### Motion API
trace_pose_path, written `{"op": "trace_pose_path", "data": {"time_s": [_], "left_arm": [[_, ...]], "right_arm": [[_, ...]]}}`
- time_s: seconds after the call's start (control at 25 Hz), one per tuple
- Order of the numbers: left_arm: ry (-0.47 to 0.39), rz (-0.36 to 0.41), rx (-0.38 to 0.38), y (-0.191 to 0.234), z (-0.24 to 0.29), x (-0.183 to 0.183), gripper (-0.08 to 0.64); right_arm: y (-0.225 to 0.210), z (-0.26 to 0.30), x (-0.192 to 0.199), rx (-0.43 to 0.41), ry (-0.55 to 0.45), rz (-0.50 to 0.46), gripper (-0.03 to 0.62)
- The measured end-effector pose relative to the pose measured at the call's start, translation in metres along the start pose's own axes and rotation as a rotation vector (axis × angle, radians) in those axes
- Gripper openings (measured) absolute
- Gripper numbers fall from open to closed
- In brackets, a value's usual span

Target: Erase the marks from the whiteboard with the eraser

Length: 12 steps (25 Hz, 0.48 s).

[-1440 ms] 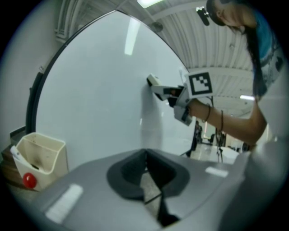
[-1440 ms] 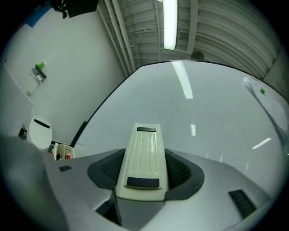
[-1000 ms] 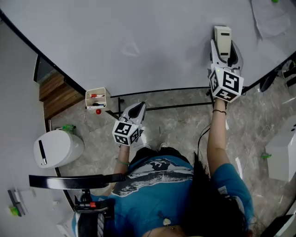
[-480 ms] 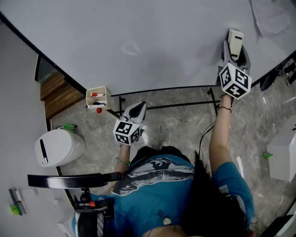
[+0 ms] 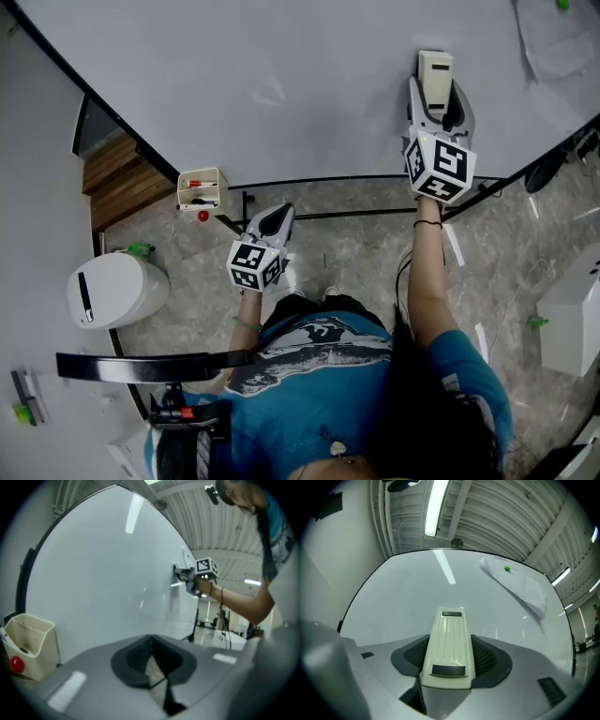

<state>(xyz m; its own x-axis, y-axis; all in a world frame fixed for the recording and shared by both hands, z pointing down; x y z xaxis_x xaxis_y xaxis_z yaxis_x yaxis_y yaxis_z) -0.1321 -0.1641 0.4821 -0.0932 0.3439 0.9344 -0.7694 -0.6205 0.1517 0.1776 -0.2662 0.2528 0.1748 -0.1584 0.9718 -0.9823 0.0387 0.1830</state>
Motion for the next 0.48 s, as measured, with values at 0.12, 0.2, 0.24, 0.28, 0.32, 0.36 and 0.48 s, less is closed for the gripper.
{"op": "trace_pose_path", "data": {"time_s": [0.12, 0.2, 0.24, 0.28, 0.32, 0.36, 0.48], "left_arm": [[-0.001, -0.001, -0.002, 0.002, -0.003, 0.002, 0.005], [0.000, -0.005, -0.007, 0.004, -0.005, 0.005, 0.005], [0.001, -0.007, -0.011, 0.006, -0.006, 0.006, 0.005], [0.002, -0.009, -0.015, 0.008, -0.007, 0.008, 0.005], [0.002, -0.012, -0.019, 0.009, -0.008, 0.009, 0.005], [0.003, -0.014, -0.024, 0.010, -0.010, 0.010, 0.005], [0.001, -0.018, -0.040, 0.007, -0.018, 0.010, 0.005]], "right_arm": [[0.041, 0.003, -0.001, -0.062, -0.007, -0.047, 0.264], [0.071, 0.005, 0.001, -0.116, -0.007, -0.080, 0.264], [0.087, 0.007, 0.003, -0.148, -0.007, -0.096, 0.264], [0.103, 0.008, 0.006, -0.184, -0.005, -0.111, 0.264], [0.119, 0.010, 0.010, -0.221, -0.002, -0.125, 0.264], [0.136, 0.010, 0.014, -0.256, 0.003, -0.142, 0.264], [0.179, 0.005, 0.025, -0.339, 0.037, -0.217, 0.264]]}}
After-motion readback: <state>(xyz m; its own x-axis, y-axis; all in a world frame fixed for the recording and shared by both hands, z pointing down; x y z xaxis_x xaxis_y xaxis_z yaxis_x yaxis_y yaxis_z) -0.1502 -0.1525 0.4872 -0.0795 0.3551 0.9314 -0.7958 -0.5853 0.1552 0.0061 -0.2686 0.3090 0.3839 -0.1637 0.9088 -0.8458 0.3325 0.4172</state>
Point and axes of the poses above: the fingertips, and each gripper's own axes: z forward along the fingers, y to its left, x out of its underside, the point moved 9 cm from there along -z, backward along the fingers, and after that the axes turned 9 degrees about y, right-handed, at the moved point
